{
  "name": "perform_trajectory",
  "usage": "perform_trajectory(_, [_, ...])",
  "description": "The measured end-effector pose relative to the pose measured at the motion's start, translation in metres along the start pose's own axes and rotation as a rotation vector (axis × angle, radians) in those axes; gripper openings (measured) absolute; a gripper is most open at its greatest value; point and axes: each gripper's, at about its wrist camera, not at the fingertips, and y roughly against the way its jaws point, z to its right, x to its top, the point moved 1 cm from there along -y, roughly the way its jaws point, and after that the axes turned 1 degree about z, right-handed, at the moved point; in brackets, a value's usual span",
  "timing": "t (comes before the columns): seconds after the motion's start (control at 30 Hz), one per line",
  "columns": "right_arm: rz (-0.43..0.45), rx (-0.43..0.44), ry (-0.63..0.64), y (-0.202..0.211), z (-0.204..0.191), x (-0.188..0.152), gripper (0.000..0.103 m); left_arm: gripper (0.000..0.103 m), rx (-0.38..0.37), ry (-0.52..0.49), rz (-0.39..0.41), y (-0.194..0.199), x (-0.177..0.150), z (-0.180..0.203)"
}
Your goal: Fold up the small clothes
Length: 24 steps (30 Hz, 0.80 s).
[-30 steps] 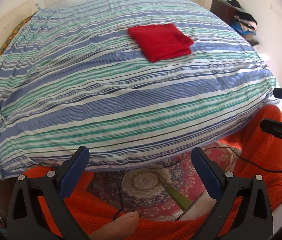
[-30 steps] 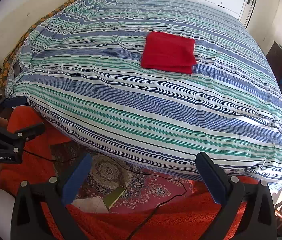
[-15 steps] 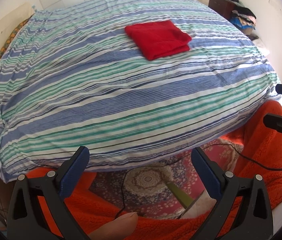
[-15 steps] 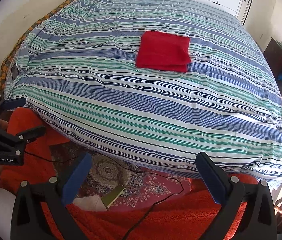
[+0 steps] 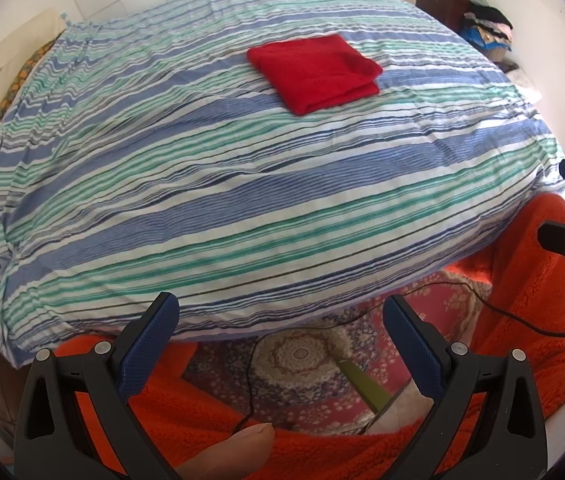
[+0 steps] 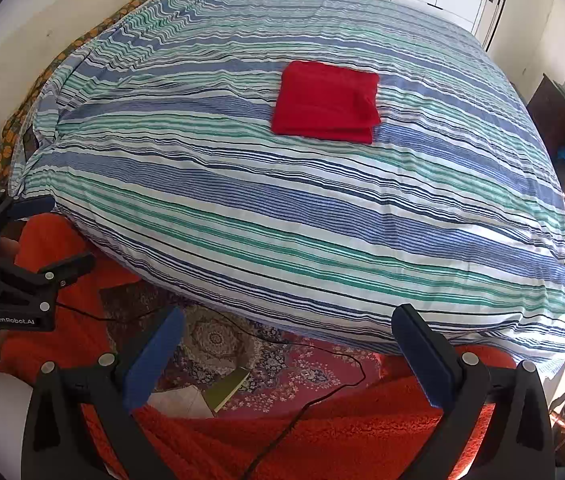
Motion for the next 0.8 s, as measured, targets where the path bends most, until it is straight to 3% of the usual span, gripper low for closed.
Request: perform_trajectory(0.8, [0.016, -0.014, -0.006, 0.0071, 0.0015, 0.0018, 0.102, 0.102, -0.009, 0.023, 0.008, 0.0027, 0.0022, -0.0036])
